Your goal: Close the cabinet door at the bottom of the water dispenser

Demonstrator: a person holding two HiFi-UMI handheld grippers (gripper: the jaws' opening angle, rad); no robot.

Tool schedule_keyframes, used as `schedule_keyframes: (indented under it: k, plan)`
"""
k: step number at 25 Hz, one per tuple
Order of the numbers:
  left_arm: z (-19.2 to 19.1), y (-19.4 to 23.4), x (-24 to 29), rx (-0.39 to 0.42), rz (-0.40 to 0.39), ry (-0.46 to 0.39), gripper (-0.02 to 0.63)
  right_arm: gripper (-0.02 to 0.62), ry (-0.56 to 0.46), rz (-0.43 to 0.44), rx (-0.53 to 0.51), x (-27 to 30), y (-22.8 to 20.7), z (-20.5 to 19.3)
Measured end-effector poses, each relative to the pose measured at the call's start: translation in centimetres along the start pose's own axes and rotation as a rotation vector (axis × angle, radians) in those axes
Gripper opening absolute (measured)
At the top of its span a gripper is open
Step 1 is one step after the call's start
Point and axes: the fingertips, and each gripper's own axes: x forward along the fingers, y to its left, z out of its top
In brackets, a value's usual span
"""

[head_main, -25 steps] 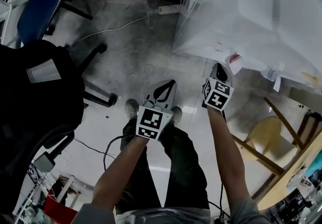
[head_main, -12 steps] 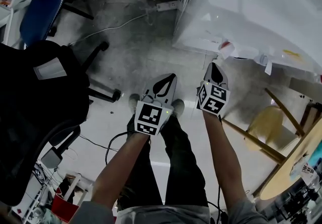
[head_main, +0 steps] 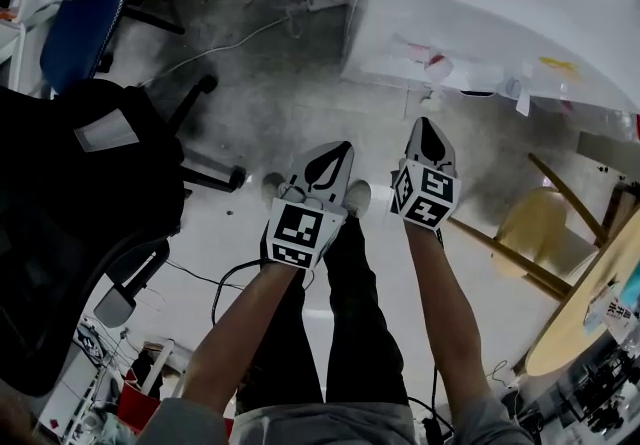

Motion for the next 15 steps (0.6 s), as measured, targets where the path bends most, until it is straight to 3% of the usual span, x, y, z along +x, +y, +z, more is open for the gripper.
schedule_keyframes:
  k: [15]
  plan:
    - [4.9,-1.4,-4.4,0.035,-0.007,0.008,0.005,0.006,-0.031,0.035,0.033,-6.5,3.5,3.4]
